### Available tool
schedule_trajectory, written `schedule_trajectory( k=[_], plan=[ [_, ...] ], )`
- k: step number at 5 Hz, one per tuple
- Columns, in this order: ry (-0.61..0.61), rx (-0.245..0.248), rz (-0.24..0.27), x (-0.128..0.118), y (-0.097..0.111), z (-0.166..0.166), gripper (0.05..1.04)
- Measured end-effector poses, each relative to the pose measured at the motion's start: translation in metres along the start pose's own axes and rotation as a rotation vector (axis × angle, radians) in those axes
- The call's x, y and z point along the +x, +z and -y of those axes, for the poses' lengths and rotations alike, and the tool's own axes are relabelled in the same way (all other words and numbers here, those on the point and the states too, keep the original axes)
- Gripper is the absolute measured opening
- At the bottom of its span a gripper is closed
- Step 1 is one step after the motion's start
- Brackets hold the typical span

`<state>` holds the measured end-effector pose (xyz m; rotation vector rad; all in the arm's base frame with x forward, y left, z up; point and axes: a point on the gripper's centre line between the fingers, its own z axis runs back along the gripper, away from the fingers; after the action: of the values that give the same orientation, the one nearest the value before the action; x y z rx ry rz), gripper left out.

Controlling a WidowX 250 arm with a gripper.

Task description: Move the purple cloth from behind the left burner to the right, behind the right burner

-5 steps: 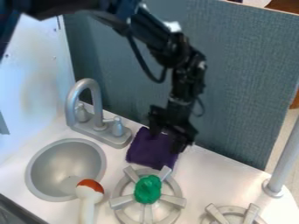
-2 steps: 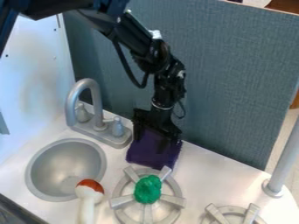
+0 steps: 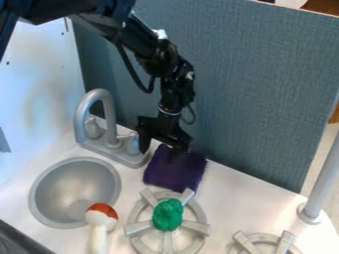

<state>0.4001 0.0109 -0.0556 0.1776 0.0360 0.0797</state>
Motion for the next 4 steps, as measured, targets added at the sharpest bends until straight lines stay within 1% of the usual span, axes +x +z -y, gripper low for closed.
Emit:
schedule_trajectory(
  k=[1, 2, 3, 4],
  plan=[
    [0.089, 0.016, 0.037, 0.01, 0.001, -0.008, 1.001],
    [0.142, 0.018, 0.038, 0.011, -0.007, -0.007, 1.001],
    [0.165, 0.01, 0.039, 0.014, -0.016, -0.004, 1.001],
    [0.244, 0.008, 0.017, 0.023, -0.044, 0.01, 1.001]
  ],
)
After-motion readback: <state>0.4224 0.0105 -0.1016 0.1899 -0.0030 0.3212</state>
